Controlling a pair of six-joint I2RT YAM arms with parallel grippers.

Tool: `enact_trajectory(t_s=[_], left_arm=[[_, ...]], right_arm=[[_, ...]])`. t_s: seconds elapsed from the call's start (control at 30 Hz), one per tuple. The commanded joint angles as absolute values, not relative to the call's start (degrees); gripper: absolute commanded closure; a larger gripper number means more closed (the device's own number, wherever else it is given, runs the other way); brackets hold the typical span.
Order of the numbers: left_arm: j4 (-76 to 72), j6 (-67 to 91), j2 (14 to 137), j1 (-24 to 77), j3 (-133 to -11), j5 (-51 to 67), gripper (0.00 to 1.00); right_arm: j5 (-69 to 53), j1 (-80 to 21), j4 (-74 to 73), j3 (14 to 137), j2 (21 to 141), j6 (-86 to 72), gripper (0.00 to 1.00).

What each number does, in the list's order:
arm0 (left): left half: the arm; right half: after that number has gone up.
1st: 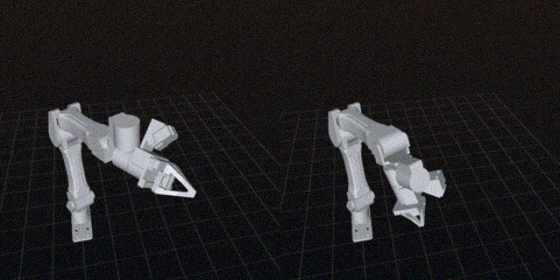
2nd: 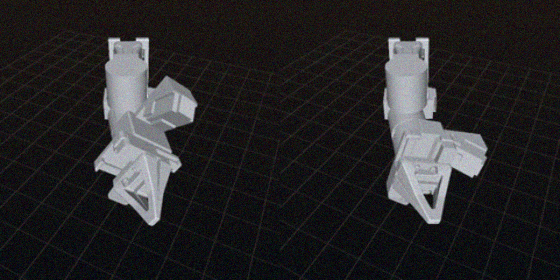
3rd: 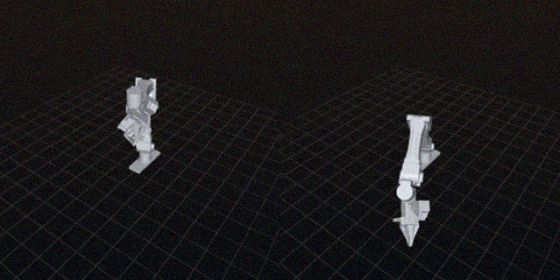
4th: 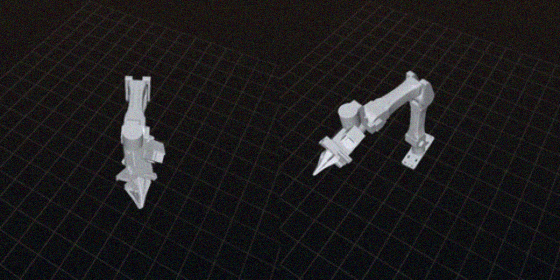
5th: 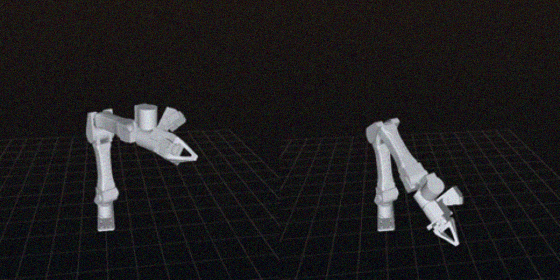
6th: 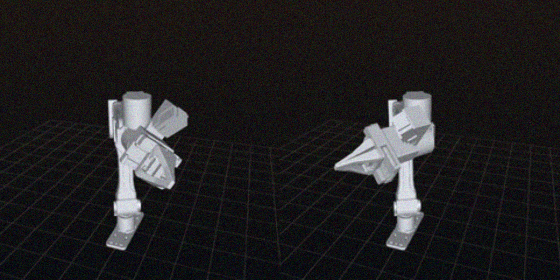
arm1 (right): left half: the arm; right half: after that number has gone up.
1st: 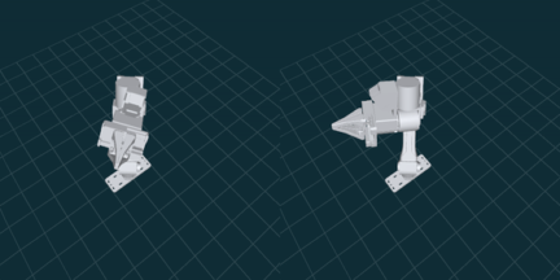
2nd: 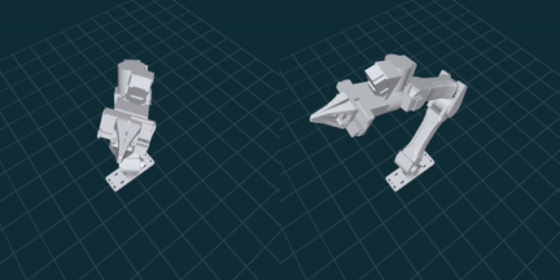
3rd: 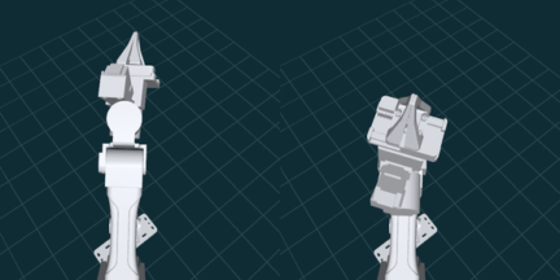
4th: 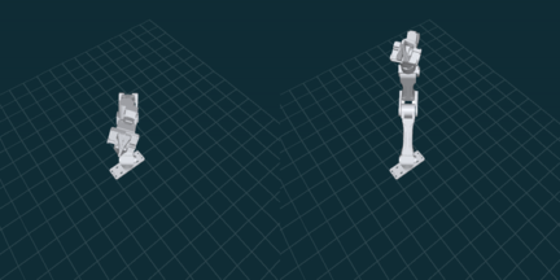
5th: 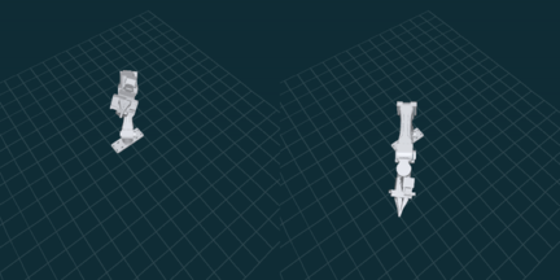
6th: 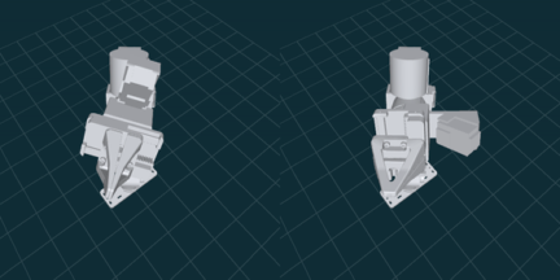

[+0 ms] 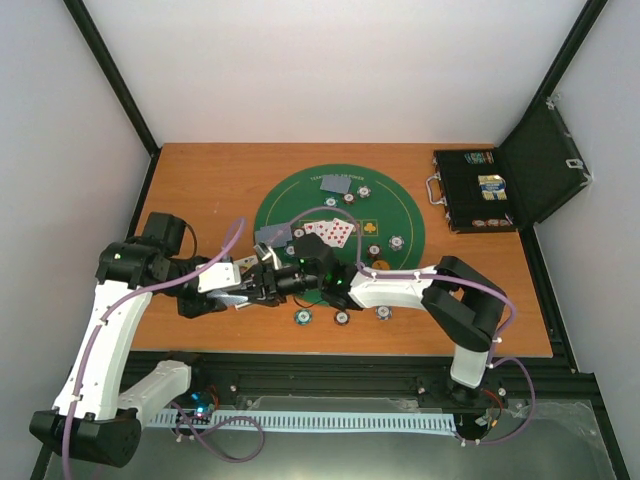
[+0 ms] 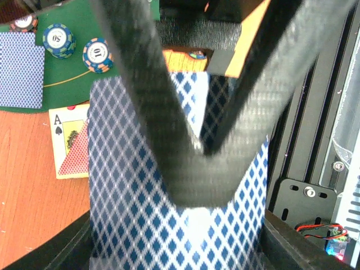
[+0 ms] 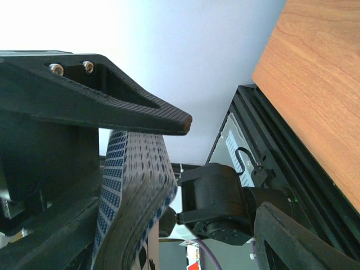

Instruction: Distribute texas hold em gaming equipment

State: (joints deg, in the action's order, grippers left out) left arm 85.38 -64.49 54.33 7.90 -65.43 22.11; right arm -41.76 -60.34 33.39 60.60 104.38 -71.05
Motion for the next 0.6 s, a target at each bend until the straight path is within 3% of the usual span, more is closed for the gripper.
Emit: enact_trajectory(t_s=[0.0, 0.17, 0.47, 0.57], left_arm=[[85.4, -64.6, 53.7, 7.9, -68.5, 23.7, 0.94], [85.4, -64.7, 53.8, 8.0, -68.9, 23.4, 0.95], [85.2, -64.8, 54.3, 7.9, -68.9, 23.1, 0.95], [85.2, -64.9, 54.4, 7.9, -68.6, 22.8, 0.95]], right_arm=[[-40.4, -57.8, 27.4, 56.7, 102.8, -69.2, 0.32], [-40.0, -56.7, 24.7, 55.6, 100.5, -67.8, 0.43], [-39.1, -55.6, 20.3, 55.9, 95.2, -66.3, 0.9], [-38.8, -54.9, 19.0, 55.6, 93.4, -66.1, 0.97]])
